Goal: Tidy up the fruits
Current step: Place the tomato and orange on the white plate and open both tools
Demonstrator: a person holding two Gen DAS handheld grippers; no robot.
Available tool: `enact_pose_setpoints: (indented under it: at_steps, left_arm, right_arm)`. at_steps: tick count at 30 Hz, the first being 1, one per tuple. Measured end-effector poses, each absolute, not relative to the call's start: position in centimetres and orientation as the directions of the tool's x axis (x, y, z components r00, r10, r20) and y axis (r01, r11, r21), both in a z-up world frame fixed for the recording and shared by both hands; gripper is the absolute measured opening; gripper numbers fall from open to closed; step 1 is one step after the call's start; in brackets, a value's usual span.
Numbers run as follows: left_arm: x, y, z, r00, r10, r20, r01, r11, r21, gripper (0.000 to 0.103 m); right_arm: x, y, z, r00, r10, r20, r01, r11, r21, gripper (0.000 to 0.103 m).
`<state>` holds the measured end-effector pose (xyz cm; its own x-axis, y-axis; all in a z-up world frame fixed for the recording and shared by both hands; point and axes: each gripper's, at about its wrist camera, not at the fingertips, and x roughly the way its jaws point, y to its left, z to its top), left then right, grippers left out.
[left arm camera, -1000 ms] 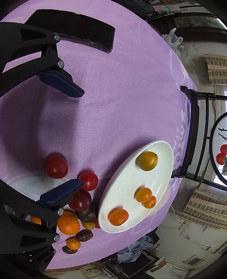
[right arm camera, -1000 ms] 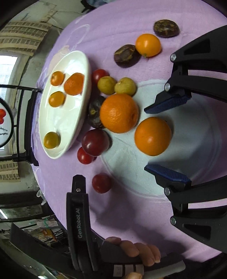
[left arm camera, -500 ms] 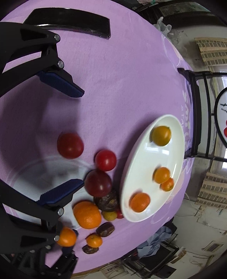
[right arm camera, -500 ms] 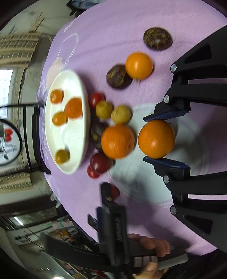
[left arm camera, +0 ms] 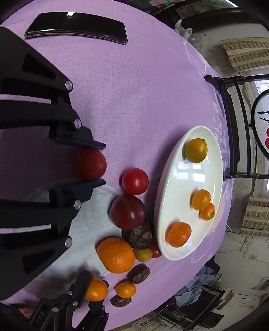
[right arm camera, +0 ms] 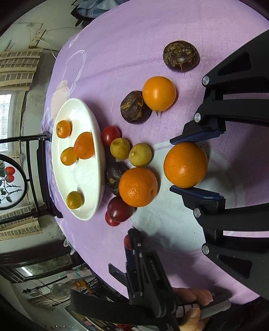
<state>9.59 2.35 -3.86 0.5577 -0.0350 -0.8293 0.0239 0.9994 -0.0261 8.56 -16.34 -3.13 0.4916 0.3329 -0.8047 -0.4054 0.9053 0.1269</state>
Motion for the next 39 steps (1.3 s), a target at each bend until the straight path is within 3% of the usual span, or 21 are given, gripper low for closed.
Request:
enact_pose_setpoints:
  at_steps: [6,15,19,31,33,34,35,37,39]
  left_arm:
    - [8.9,2.1,-1.2,0.590,-0.062,-0.805,0.037,0.998,-0.049,0.028]
    - [12.3,0.9,4.1,0.654,-0.111,-0.748,0.061,0.994,-0.094,0.028]
    - [15.2,-0.3,5.6,0.749,-0.071,-0.658,0.051,0.997,-0.050,0.028]
    - [22.1,0.2,-1.5,0.598,0.004,-0.801,-0.035,0.999,-0.022,0.029]
    - [22.0,0.6,-1.4,0.609,0.009,-0.793,-0.057,0.998,-0.033,0.045]
    - [21.7,0.7,-1.1,0.629,0.020,-0.777,-0.073,0.997,-0.033,0.072]
    - [21.3,0.8,-0.6,0.657,0.036,-0.753,-0.086,0.996,-0.028,0.089]
    - [20.3,0.6,0.7,0.722,0.074,-0.688,-0.102,0.995,0.000,0.091]
    - [19.9,0.1,1.7,0.731,0.075,-0.678,-0.081,0.996,0.023,0.092]
  right_arm:
    - [8.5,-16.9,-2.5,0.518,0.331,-0.789,-0.389,0.912,0.128,0.040]
    - [9.6,-17.4,3.1,0.642,0.343,-0.686,-0.400,0.913,0.082,0.040]
    - [14.1,-17.0,4.0,0.645,0.366,-0.670,-0.419,0.903,0.090,0.040]
    - [25.4,-16.0,-0.6,0.562,0.305,-0.769,-0.334,0.934,0.126,0.041]
    - [25.9,-15.9,-1.0,0.555,0.298,-0.777,-0.325,0.937,0.127,0.046]
    - [26.0,-16.1,-1.0,0.560,0.292,-0.775,-0.310,0.942,0.130,0.060]
    - [25.9,-16.3,-0.9,0.563,0.303,-0.769,-0.301,0.942,0.150,0.067]
    - [25.6,-16.9,-0.6,0.561,0.339,-0.756,-0.298,0.934,0.197,0.067]
    - [25.1,-17.5,-0.3,0.558,0.349,-0.753,-0.289,0.932,0.218,0.067]
